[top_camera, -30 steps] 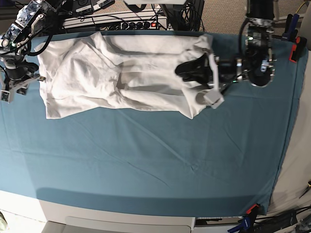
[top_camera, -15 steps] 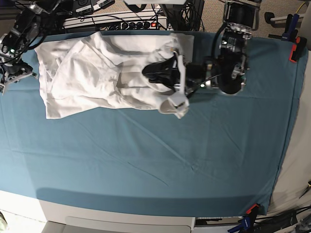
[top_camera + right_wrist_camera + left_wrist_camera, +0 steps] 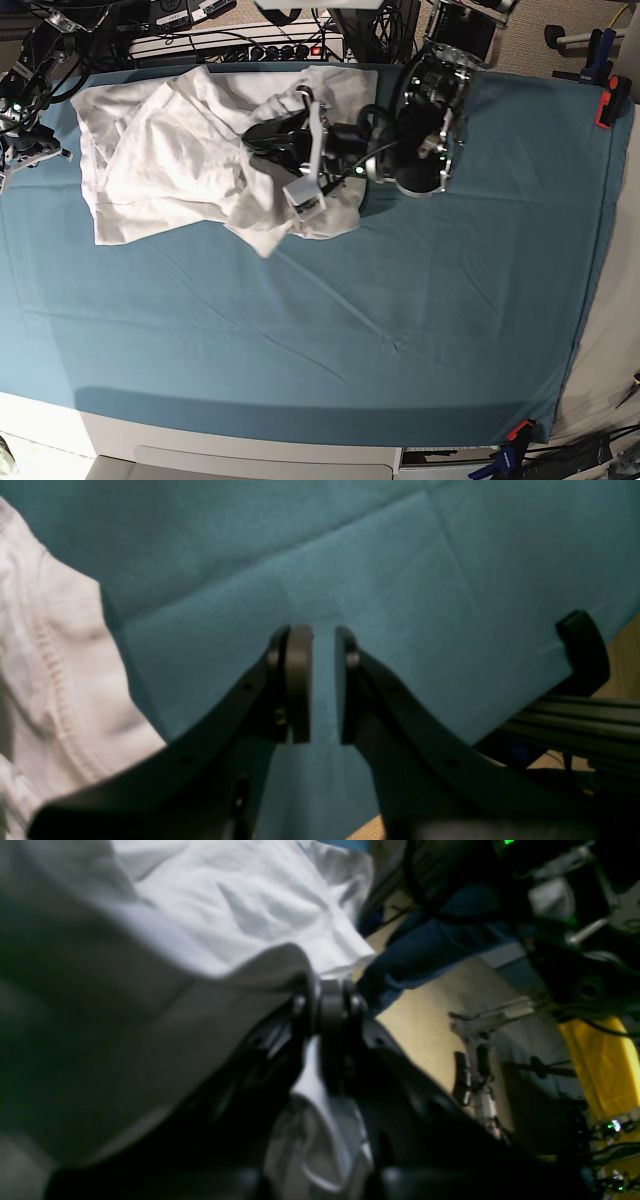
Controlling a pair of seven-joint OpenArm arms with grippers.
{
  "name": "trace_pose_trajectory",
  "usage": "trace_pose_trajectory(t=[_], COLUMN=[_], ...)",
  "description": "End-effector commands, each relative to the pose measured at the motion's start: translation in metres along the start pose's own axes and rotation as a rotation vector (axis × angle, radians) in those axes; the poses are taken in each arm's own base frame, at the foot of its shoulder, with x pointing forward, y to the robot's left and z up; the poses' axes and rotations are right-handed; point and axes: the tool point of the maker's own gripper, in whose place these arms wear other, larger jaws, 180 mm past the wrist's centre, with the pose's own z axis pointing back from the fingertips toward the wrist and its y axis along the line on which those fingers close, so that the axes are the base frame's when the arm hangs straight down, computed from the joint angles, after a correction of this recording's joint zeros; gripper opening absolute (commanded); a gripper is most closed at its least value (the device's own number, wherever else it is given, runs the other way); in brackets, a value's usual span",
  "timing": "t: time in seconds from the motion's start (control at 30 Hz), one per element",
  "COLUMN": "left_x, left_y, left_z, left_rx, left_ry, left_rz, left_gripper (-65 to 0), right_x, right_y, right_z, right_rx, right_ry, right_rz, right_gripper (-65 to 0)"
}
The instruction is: Fold the T-shirt properly
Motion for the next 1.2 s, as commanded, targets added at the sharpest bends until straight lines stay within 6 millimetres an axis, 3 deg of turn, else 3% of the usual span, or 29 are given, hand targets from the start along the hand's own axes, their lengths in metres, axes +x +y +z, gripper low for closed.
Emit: trace_pose_trajectory(t=[0.0,0.43,0.47,0.63,0.7,0.97,1.13,1.17], left_x=[0.02,0.027,0.029,0.031,0.031,0.029,0.025,0.024], left_y=[-0.008,-0.004,-0.005,-0.006,-0.006,-0.005,-0.004,-0.004], left_z=[-0.002,-0.007,-0.009,-0.01,-0.01,-0.009,-0.008,-0.008], left_rx=[-0.027,0.01,0.007,0.002,0.002,0.007,0.01,0.011], left_ry=[-0.061,-0.085,-0.089,-0.094,-0.094,-0.089,-0.061,-0.057], left_rz=[-0.033,-0.056,-0.057,-0.057,-0.057,-0.058,-0.06,-0.06], left_gripper=[-65.0,-65.0,-62.7,-38.6,-33.6,-33.2,-33.2,-33.2], right_x=[0.019,0.019,0.019,0.018,0.018,0.016,0.018,0.02], right_y=[-0.008,-0.003,-0.003,-0.003,-0.003,-0.003,0.016,0.022], right_z=[0.004,0.004,0.004,0.004,0.004,0.004,0.007,0.008], right_rx=[-0.023,0.006,0.006,0.006,0.006,0.008,0.135,0.182], right_ry=[-0.055,-0.055,-0.055,-0.052,-0.052,-0.036,-0.016,0.0], right_rz=[0.009,-0.013,-0.013,-0.012,-0.012,-0.011,-0.022,-0.017], right_gripper=[-55.8,-55.8,-55.8,-55.7,-55.8,-55.8,-55.5,-53.1])
